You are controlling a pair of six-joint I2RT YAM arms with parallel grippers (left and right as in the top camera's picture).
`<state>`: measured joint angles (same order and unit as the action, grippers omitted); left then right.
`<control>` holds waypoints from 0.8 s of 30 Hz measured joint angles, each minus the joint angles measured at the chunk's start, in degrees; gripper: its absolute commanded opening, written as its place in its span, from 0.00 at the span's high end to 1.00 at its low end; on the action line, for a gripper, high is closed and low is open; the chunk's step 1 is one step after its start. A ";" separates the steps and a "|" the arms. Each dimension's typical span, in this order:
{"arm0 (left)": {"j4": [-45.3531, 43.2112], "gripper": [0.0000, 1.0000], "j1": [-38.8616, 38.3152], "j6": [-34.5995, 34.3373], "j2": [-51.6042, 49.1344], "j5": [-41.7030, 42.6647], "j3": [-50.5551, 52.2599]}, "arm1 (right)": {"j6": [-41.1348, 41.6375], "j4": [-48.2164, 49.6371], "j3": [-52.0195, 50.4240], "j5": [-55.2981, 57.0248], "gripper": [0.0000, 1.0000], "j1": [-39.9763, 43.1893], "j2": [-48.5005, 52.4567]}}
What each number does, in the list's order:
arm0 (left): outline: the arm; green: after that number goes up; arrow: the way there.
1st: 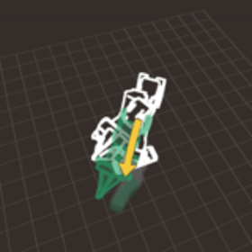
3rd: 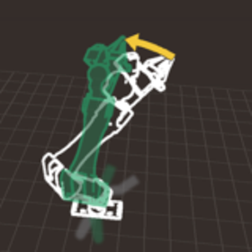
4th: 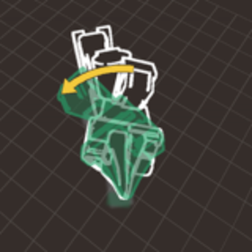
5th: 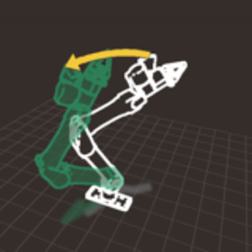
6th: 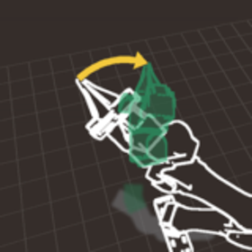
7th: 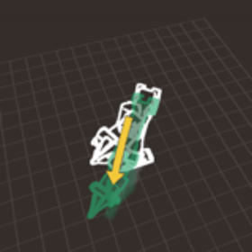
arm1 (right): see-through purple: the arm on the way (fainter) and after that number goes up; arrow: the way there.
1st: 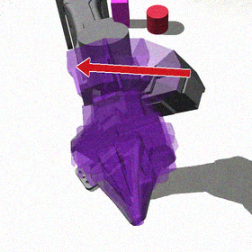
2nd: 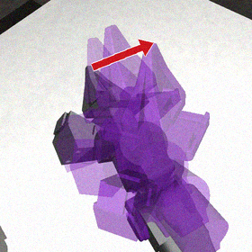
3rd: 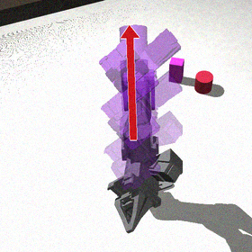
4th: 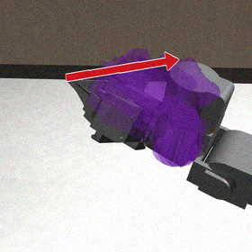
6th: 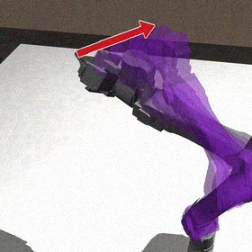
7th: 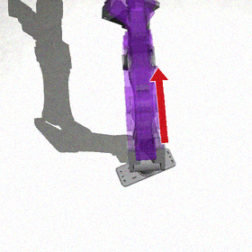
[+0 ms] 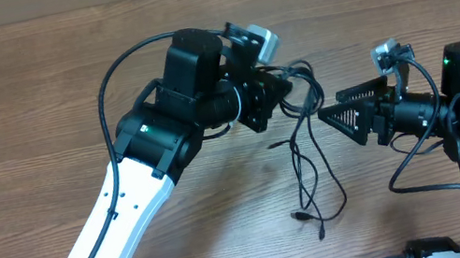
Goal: Untangle cables
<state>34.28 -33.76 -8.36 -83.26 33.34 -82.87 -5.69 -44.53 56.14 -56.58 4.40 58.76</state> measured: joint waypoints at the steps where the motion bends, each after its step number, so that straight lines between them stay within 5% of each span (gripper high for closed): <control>1: 0.00 0.96 0.00 2.38 0.00 1.99 0.00 | -1.09 -0.09 0.00 -0.02 0.25 0.00 0.00; 3: 0.00 0.96 0.00 6.54 0.00 5.77 0.00 | -2.54 0.17 0.00 -0.02 0.26 0.00 0.00; 6: 0.00 0.96 0.00 9.51 0.00 8.72 0.00 | -3.96 2.32 0.00 -0.15 0.43 0.00 0.00; 9: 0.02 0.96 -0.07 10.67 0.00 10.29 0.00 | -4.55 3.30 0.00 -1.88 0.93 0.00 -0.04; 10: 0.02 0.96 -0.37 10.93 0.00 10.58 0.00 | -4.70 3.37 0.00 -2.45 0.96 0.00 -0.11; 16: 0.00 0.96 -0.92 8.07 0.00 7.28 0.00 | -4.83 1.92 0.00 -3.96 0.96 -0.04 -0.42; 24: 0.48 0.96 -2.62 -23.39 -0.02 -11.50 0.00 | -4.83 -2.99 0.00 -4.55 0.96 -0.07 -0.39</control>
<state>34.76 -36.38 -31.75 -83.29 21.85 -82.87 -10.52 -47.53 56.14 -61.12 4.34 58.37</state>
